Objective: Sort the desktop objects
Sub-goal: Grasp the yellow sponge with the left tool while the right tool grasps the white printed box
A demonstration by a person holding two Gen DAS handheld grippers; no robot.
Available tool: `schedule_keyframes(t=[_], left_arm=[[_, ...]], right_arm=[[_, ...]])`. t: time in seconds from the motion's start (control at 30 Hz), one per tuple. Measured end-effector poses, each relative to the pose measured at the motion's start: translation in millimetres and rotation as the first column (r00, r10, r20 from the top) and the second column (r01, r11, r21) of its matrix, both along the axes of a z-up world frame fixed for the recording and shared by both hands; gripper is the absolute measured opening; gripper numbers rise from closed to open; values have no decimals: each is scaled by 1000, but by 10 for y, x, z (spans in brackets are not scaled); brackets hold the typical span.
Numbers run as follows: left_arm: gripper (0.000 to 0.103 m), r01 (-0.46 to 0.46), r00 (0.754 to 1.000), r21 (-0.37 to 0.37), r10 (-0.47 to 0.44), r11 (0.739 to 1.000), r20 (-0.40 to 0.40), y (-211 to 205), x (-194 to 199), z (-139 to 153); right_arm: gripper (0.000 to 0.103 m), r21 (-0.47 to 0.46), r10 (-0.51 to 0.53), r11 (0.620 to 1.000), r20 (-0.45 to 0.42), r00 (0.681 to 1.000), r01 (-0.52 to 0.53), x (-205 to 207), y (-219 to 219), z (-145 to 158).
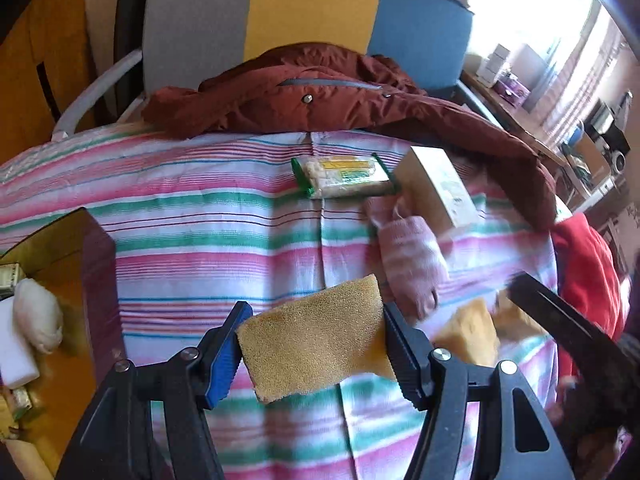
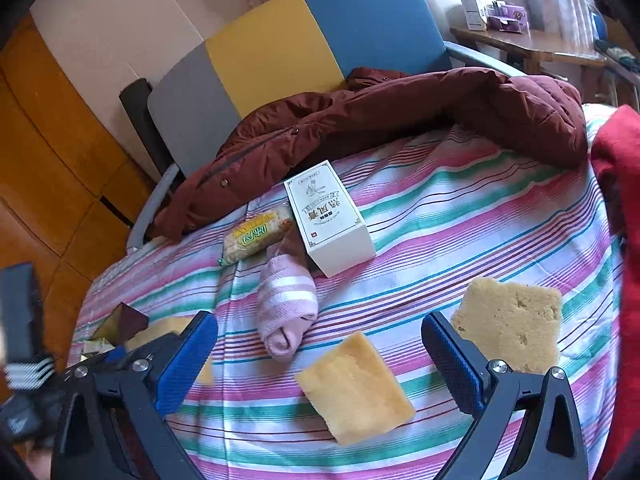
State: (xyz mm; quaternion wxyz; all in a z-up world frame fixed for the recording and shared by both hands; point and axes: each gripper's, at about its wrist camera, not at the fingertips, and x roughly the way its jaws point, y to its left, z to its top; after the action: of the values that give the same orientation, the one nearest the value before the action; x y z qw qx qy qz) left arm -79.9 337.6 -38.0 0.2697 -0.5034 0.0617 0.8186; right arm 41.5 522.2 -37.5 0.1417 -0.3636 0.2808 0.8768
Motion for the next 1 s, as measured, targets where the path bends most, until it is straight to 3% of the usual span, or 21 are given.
schedule_keyframes(t=[0.3, 0.57, 1.0], left_arm=[[66, 98, 990, -23, -100, 995, -99, -125, 544, 87], [66, 166, 982, -45, -169, 985, -82, -171, 852, -127], [66, 195, 978, -31, -197, 980, -66, -218, 888, -292]], right_arm=[[101, 51, 29, 998, 58, 998, -32, -70, -81, -88], [99, 47, 0, 999, 70, 998, -3, -205, 21, -39], [94, 164, 12, 985, 220, 975, -49, -1203, 324, -102]])
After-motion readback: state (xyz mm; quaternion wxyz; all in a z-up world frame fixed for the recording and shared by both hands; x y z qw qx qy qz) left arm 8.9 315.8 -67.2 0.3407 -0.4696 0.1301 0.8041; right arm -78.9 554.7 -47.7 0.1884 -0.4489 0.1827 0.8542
